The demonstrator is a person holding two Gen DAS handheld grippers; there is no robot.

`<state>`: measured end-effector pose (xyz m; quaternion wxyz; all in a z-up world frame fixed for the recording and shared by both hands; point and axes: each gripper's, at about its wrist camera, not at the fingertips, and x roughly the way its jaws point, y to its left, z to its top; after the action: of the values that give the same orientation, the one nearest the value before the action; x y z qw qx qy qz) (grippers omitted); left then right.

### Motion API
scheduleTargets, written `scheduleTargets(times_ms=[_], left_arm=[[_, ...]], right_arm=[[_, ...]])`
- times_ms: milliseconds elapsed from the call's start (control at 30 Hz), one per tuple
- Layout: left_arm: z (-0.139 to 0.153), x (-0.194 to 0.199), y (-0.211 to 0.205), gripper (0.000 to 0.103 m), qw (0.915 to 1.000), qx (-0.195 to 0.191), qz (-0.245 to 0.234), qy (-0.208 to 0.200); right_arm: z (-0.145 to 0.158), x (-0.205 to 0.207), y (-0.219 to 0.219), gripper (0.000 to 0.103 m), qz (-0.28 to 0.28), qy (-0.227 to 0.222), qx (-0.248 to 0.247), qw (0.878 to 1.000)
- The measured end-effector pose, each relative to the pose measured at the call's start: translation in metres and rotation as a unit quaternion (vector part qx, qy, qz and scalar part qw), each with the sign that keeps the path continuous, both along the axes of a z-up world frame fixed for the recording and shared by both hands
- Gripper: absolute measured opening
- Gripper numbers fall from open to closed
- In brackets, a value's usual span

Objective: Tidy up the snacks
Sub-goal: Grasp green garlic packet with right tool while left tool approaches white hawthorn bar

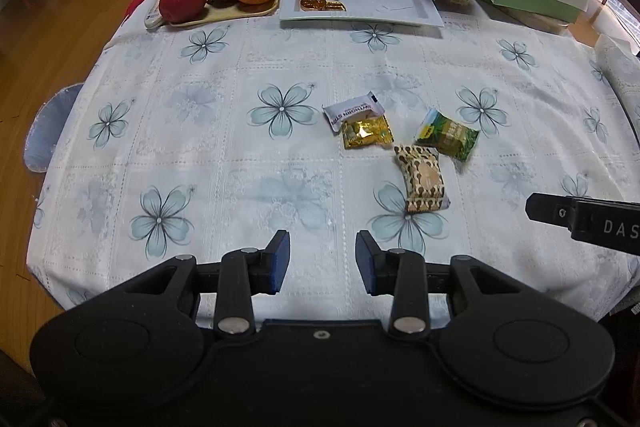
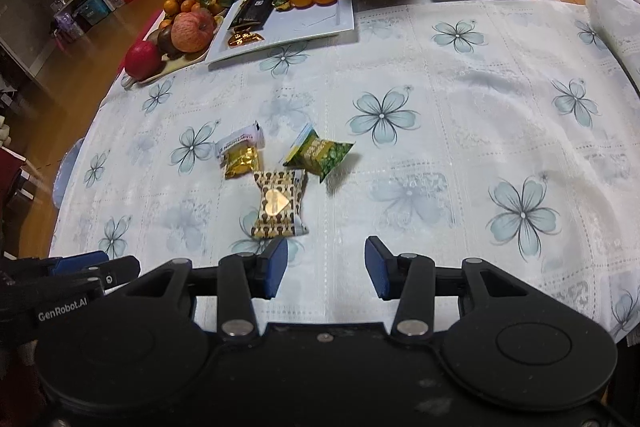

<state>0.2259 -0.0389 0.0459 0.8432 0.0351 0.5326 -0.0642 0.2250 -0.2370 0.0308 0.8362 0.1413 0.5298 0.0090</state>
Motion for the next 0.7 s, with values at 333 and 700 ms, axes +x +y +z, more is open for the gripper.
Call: scheduleTargets(times_ms=[333, 700], left_arm=[[-0.013, 0.066, -0.003, 0.047, 0.9999, 0.003, 0.01, -0.009], [-0.042, 0.106, 0.001, 0.047, 0.9993, -0.036, 0.012, -0.003]], right_arm=[[-0.012, 0.083, 0.008, 0.047, 0.003, 0.006, -0.003, 1.0], [-0.051, 0.116, 0.0, 0.047, -0.02, 0.012, 0.016, 1.0]])
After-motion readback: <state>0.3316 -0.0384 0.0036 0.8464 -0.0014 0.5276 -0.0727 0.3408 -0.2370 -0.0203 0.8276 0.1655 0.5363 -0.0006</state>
